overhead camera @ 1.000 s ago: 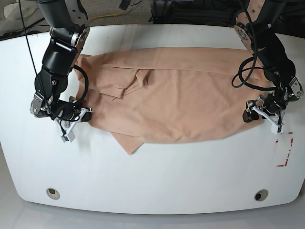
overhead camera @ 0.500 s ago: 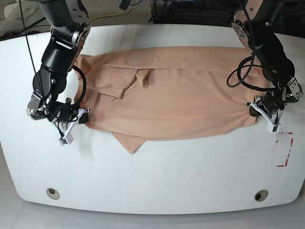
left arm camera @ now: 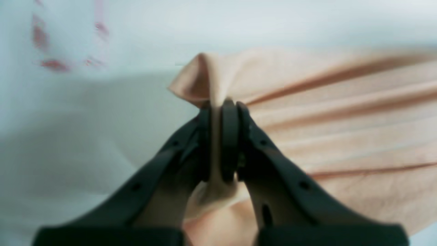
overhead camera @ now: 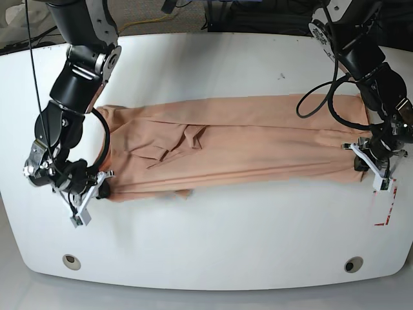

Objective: Fold the T-shirt properly
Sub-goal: 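Lift the shirt with both grippers and stretch it between them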

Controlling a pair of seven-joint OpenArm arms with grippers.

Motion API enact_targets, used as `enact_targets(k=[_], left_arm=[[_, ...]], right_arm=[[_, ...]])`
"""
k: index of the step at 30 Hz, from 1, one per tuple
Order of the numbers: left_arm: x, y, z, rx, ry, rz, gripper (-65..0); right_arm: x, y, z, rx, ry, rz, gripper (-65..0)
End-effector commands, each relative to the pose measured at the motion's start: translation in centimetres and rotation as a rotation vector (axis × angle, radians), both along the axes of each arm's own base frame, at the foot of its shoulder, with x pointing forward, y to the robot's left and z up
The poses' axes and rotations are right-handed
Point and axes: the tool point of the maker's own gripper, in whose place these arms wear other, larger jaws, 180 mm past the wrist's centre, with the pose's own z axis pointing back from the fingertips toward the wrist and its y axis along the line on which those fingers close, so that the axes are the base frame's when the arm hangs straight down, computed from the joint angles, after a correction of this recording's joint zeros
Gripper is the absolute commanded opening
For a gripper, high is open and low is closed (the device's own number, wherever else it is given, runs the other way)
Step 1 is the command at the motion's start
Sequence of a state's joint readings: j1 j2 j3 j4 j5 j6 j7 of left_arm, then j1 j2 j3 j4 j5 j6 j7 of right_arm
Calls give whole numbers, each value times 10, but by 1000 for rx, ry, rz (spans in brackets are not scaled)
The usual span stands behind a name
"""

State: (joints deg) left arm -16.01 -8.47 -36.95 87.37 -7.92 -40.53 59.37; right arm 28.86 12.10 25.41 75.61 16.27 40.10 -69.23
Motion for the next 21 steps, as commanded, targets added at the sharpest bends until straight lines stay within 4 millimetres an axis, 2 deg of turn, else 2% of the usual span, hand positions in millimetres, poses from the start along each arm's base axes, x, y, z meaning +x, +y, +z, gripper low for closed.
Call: enact_targets(k=[1, 3, 6, 7, 9, 13, 16, 20, 21], left_arm=[[25, 6, 61, 81, -159, -5, -647], [34, 1, 89, 125, -222, -26, -647], [44, -4, 138, 195, -311, -34, -649], [45, 0, 154, 219, -334, -22, -649], [47, 12, 195, 278, -387, 6, -649], [55, 18, 260, 326, -493, 35, -649], [50, 27, 305, 363, -578, 72, -649], [50, 24, 337, 400, -634, 68, -647], [50, 23, 337, 409, -628, 65, -647]], right_arm=[[33, -7, 59, -75, -139, 29, -650], [45, -7, 83, -117, -182, 54, -650], [65, -12, 134, -159, -270, 56, -650], [68, -15, 147, -167, -287, 51, -650], [76, -22, 185, -191, -337, 35, -650], [83, -35, 252, -226, -430, 3, -650], [80, -49, 293, -255, -478, -30, -650], [74, -59, 318, -278, -495, -56, -650], [73, -62, 319, -285, -490, -63, -650]])
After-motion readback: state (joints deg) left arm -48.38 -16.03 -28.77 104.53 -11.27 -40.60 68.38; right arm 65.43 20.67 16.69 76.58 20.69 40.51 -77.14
